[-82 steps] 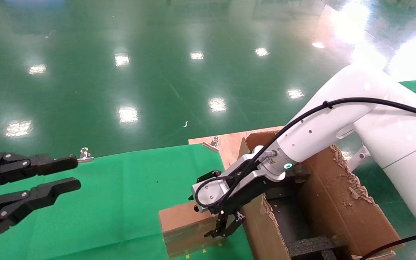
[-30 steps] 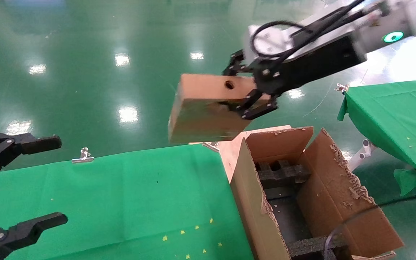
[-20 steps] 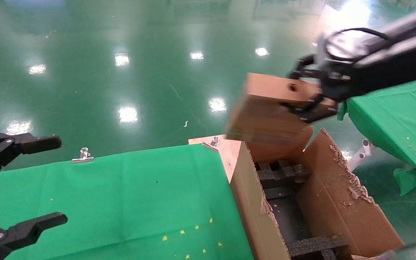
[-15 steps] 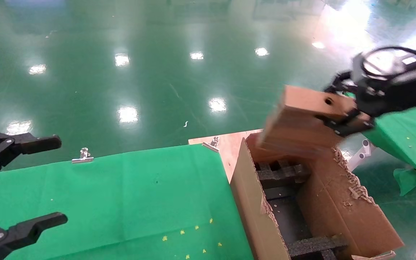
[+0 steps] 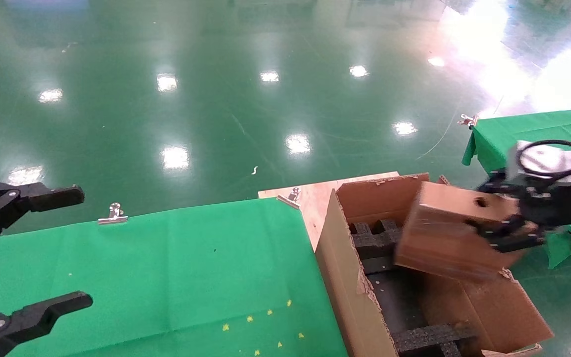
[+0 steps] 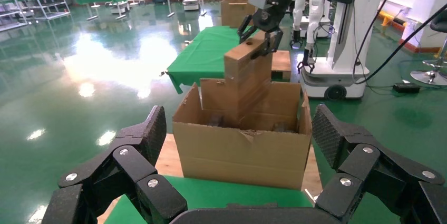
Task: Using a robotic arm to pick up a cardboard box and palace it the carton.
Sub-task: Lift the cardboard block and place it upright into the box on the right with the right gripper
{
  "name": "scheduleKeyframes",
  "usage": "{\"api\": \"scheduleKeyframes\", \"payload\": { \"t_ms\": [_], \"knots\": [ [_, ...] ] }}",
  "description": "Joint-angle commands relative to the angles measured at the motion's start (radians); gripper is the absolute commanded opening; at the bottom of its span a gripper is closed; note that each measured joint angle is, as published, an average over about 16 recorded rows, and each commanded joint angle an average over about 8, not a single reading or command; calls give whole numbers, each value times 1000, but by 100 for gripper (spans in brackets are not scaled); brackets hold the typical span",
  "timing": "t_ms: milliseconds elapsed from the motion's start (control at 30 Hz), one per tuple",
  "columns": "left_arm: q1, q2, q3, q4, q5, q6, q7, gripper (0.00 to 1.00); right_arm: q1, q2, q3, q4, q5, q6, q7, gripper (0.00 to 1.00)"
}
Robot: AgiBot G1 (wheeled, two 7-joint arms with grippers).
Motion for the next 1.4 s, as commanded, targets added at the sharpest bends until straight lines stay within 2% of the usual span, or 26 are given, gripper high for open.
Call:
{"api": "scheduleKeyframes", "payload": {
  "t_ms": [33, 433, 533, 633, 800, 1033, 1233, 1400],
  "knots": [
    [0, 0, 0, 0, 0, 0, 0, 100, -12, 3, -7, 5, 17, 7, 9, 0],
    [0, 0, 0, 0, 0, 0, 0, 100, -12, 0, -4, 0, 15, 9, 11, 0],
    [0, 0, 0, 0, 0, 0, 0, 100, -22, -1, -11, -7, 6, 22, 42, 0],
    [0, 0, 0, 0, 0, 0, 0, 100, -41, 1, -25, -8, -14, 55, 119, 0],
    [0, 0, 0, 0, 0, 0, 0, 100, -77, 21, -53, 42, -81, 149, 355, 0],
    [0, 0, 0, 0, 0, 0, 0, 100, -124, 75, -91, 218, -190, 268, 806, 0],
    [0, 0, 0, 0, 0, 0, 0, 100, -155, 90, -124, 375, -333, 317, 1199, 0],
    [0, 0, 0, 0, 0, 0, 0, 100, -179, 59, -148, 415, -439, 331, 1439, 0]
  ]
}}
